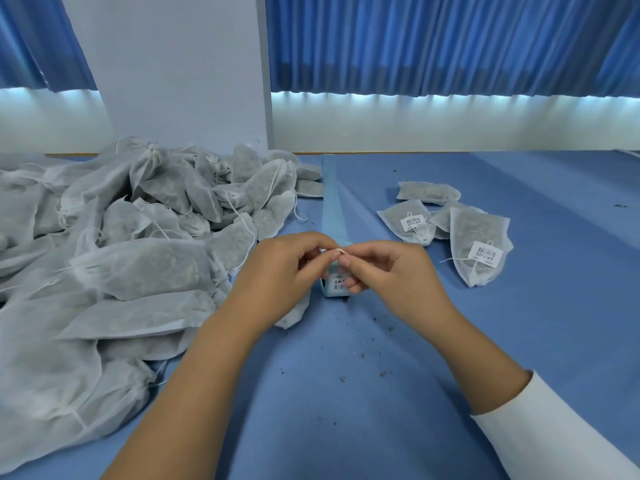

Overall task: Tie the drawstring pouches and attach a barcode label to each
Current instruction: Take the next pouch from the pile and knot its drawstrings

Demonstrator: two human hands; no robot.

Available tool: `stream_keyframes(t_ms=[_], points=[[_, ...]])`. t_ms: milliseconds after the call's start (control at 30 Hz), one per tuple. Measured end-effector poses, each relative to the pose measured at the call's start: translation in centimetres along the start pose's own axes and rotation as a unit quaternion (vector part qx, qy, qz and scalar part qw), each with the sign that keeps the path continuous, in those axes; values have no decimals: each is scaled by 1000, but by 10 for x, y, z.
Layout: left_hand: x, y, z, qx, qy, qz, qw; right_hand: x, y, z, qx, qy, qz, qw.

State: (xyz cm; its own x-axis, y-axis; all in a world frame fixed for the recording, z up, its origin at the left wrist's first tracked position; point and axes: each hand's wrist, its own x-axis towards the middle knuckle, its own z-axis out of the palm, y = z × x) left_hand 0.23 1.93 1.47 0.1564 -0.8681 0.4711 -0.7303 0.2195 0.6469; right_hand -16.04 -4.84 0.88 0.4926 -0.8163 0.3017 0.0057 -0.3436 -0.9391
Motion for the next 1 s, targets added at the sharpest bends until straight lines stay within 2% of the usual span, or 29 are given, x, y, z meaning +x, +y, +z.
stream_keyframes(t_ms=[100, 167, 300, 400, 467, 567, 667, 733, 833, 900, 1000], points=[[0, -1, 0, -29, -10, -27, 999, 2, -3, -3, 22, 29, -6, 999], [0, -2, 0, -46, -16, -49, 998, 5, -7, -10, 85, 77, 5, 993], [1, -2, -4, -81, -42, -96, 991, 12, -11, -28, 282, 170, 46, 943], [1, 0, -6, -112, -58, -123, 984, 14, -9, -33, 339, 180, 58, 922], [1, 1, -6, -129, -48, -127, 982, 14, -6, -30, 285, 176, 69, 940], [1, 6, -8, -151, -49, -123, 980, 12, -4, -25, 137, 182, 73, 971], [1, 9, -9, -165, -56, -125, 977, 6, -8, -18, 44, 158, 15, 986], [1, 12, -10, -184, -62, -127, 973, 0, -9, -12, 45, 69, -29, 996], [1, 18, -12, -216, -66, -119, 967, -7, -11, -2, 42, -44, -27, 998], [1, 21, -15, -255, -55, -114, 959, -9, -10, 4, 54, -55, -16, 997], [1, 22, -18, -311, -31, -114, 943, -7, -11, 6, 68, -3, -30, 997]])
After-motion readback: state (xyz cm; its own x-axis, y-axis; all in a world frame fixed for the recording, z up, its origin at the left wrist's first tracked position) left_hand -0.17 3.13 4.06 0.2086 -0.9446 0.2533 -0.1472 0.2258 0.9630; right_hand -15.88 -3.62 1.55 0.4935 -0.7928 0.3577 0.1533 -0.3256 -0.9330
